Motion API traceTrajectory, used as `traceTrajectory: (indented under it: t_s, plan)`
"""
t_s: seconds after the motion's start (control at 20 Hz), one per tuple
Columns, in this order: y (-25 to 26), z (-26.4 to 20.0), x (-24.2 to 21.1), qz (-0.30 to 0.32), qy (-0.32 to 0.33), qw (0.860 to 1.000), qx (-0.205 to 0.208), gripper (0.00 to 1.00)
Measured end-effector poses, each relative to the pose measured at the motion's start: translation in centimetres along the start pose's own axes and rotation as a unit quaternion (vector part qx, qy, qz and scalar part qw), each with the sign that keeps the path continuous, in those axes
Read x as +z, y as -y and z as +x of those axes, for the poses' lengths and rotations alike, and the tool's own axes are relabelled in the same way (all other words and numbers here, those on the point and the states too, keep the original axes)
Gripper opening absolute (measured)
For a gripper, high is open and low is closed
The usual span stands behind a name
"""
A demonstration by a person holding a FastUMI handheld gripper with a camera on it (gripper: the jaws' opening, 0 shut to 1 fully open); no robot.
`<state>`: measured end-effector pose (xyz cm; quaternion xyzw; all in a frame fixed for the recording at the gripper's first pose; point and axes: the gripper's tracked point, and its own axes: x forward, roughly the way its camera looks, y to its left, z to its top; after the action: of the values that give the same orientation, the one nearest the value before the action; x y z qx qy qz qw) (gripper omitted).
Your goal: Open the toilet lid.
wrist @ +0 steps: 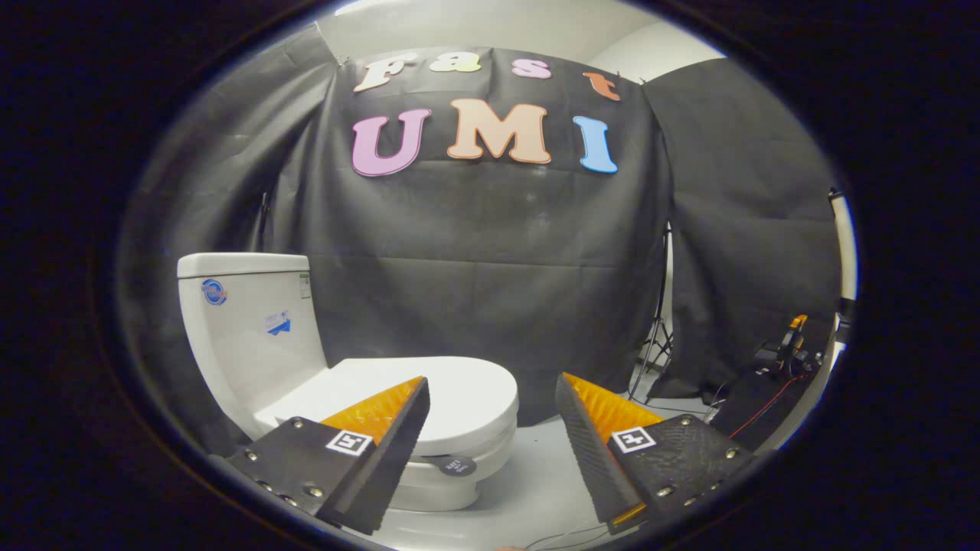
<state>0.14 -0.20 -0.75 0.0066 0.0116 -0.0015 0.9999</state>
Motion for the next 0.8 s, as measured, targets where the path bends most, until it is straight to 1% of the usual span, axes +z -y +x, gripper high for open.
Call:
traceTrajectory:
  t_s: [0.55, 0.8]
  plan:
    - [-0.4, 0.4, 0.0, 0.006, -0.003, 1.0, 0.001, 0.98]
    - [-1.1, 1.6, -0.8, 0.027, -0.031, 0.999, -0.007, 0.98]
